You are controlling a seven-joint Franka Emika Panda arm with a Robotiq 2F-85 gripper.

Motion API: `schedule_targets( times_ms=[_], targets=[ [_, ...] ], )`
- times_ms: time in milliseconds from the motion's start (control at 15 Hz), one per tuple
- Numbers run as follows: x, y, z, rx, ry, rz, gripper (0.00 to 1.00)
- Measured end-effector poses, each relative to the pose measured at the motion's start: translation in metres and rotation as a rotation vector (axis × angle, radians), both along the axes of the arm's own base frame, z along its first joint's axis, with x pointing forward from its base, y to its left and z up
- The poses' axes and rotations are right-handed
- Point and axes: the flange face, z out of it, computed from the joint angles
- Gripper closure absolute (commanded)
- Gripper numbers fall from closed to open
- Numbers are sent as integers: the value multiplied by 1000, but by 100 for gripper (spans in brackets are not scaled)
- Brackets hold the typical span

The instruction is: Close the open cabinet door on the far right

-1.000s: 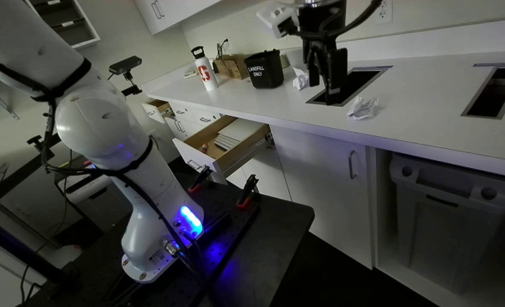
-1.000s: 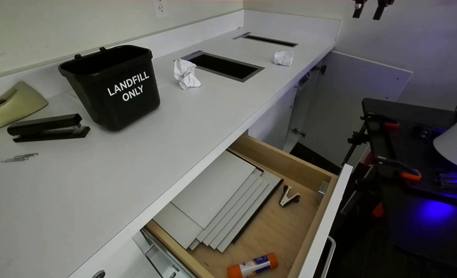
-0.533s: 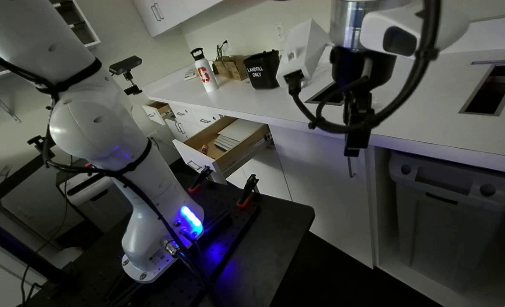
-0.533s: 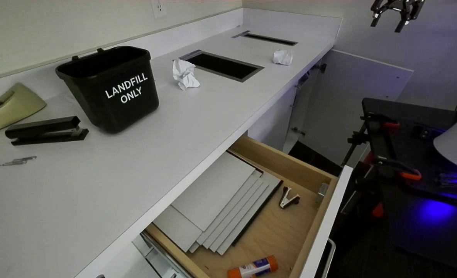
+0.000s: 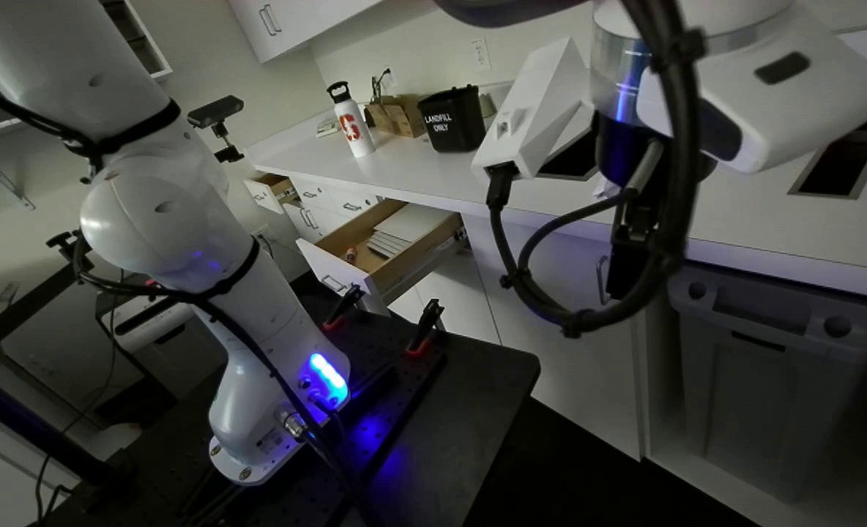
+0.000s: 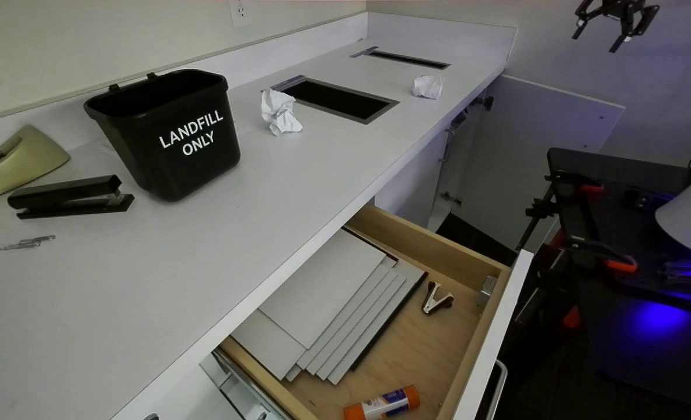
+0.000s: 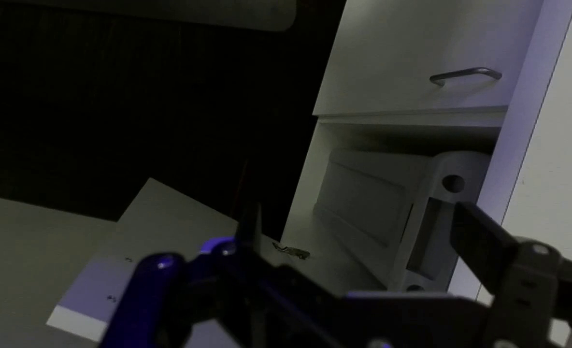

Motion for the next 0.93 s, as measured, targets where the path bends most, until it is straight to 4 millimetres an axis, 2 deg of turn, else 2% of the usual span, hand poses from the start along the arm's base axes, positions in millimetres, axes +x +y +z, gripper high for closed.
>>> schedule_targets(
  times_ms=[133, 400, 733, 800, 867, 933],
  targets=[
    [0, -4, 1, -35, 6, -29, 0],
    [1, -24, 1, -232, 42, -177, 0],
    [-2, -43, -18, -444, 104, -372, 0],
    [-4, -46, -24, -480, 120, -410, 25],
    [-7, -49, -31, -513, 138, -450, 26],
    [-11, -52, -39, -543, 159, -488, 34]
  ],
)
